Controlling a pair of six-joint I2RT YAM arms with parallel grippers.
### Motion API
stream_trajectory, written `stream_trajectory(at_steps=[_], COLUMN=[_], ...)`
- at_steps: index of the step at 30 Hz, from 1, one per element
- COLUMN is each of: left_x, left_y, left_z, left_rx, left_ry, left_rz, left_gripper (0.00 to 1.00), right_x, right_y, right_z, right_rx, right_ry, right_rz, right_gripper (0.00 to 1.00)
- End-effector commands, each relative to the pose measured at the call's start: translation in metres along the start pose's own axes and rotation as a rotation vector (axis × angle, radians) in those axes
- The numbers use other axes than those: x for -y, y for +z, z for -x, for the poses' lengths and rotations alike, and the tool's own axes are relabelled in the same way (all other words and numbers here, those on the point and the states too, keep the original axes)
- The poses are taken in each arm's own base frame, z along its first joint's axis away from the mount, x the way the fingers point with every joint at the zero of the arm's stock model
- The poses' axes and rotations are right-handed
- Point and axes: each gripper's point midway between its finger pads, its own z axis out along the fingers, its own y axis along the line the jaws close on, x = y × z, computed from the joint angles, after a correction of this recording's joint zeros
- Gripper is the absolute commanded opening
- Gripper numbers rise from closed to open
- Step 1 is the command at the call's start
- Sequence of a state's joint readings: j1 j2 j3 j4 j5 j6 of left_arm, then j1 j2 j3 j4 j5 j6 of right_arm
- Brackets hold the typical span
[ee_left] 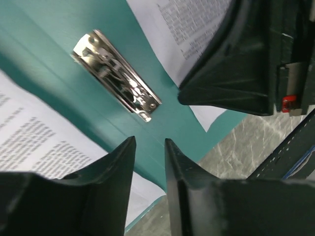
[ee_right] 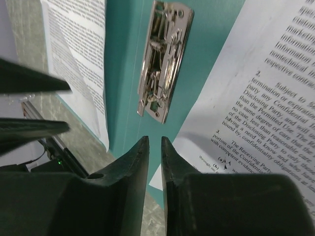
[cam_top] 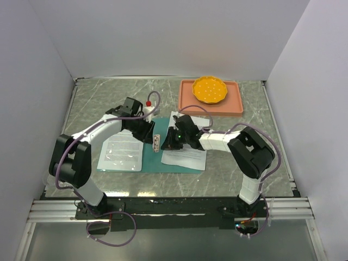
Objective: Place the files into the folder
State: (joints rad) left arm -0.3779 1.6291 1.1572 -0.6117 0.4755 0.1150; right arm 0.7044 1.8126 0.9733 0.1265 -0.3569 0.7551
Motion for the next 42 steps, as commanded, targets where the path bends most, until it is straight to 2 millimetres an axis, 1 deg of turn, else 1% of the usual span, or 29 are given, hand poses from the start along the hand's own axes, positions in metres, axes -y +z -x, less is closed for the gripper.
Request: stream_trajectory(at_steps=[1, 4, 6, 10, 11, 17, 20, 25, 28, 30, 33, 34, 37, 39, 41, 42], left_x=[0.008, 0.010, 0.009, 0.007, 0.008, 0.005, 0.006, 0.001, 0.001, 0.001, -0.003, -0.004, -0.005, -0.006, -0.006, -0.007], left_y=[0.005, 0.012, 0.014, 0.019, 0.019, 0.027, 0.031, 0.039, 0.042, 0.044, 0.047, 0.048, 0.048, 0.049, 0.049, 0.050], left_z=[0.006, 0.002, 0.001, -0.004, -0.006, -0.023, -0.026, -0.029, -0.028, -0.027, -0.028, -0.028, -0.024, -0.023, -0.023, -0.023], left_rx=[0.041, 0.031, 0.034, 0.026, 0.024, -0.020, -0.026, -0.042, -0.045, -0.044, -0.045, -0.045, -0.040, -0.040, -0.042, -0.042], left_ry=[-0.022, -0.037, -0.043, -0.051, -0.052, -0.075, -0.079, -0.083, -0.083, -0.086, -0.088, -0.088, -0.086, -0.085, -0.087, -0.085], left_rz=[0.001, -0.001, 0.010, 0.014, 0.011, 0.008, -0.004, -0.003, -0.009, -0.014, -0.005, 0.000, 0.008, 0.008, 0.008, 0.011], left_gripper=[0.33, 0.28, 0.27, 0.26, 0.26, 0.26, 0.27, 0.28, 0.29, 0.31, 0.48, 0.50, 0.49, 0.45, 0.44, 0.41], right_x=[-0.008, -0.005, -0.003, -0.004, -0.002, -0.005, -0.006, -0.007, -0.001, 0.001, 0.009, 0.014, 0.020, 0.024, 0.030, 0.031], right_y=[0.006, 0.011, 0.015, 0.020, 0.022, 0.029, 0.030, 0.033, 0.037, 0.038, 0.038, 0.037, 0.036, 0.036, 0.036, 0.036], right_z=[-0.006, -0.011, -0.013, -0.009, -0.011, -0.007, -0.004, -0.002, -0.006, -0.006, -0.010, -0.013, -0.016, -0.019, -0.022, -0.022], right_rx=[-0.010, -0.027, -0.036, -0.038, -0.043, -0.046, -0.041, -0.040, -0.049, -0.042, -0.038, -0.041, -0.036, -0.039, -0.042, -0.041], right_ry=[0.002, 0.006, 0.010, 0.018, 0.023, 0.034, 0.038, 0.045, 0.057, 0.062, 0.069, 0.073, 0.079, 0.086, 0.093, 0.098], right_rz=[0.044, 0.038, 0.036, 0.040, 0.037, 0.045, 0.047, 0.039, 0.029, 0.025, 0.002, -0.010, -0.025, -0.033, -0.045, -0.047], right_gripper=[0.22, 0.21, 0.20, 0.17, 0.17, 0.15, 0.14, 0.12, 0.10, 0.08, 0.06, 0.06, 0.03, 0.02, 0.00, 0.00])
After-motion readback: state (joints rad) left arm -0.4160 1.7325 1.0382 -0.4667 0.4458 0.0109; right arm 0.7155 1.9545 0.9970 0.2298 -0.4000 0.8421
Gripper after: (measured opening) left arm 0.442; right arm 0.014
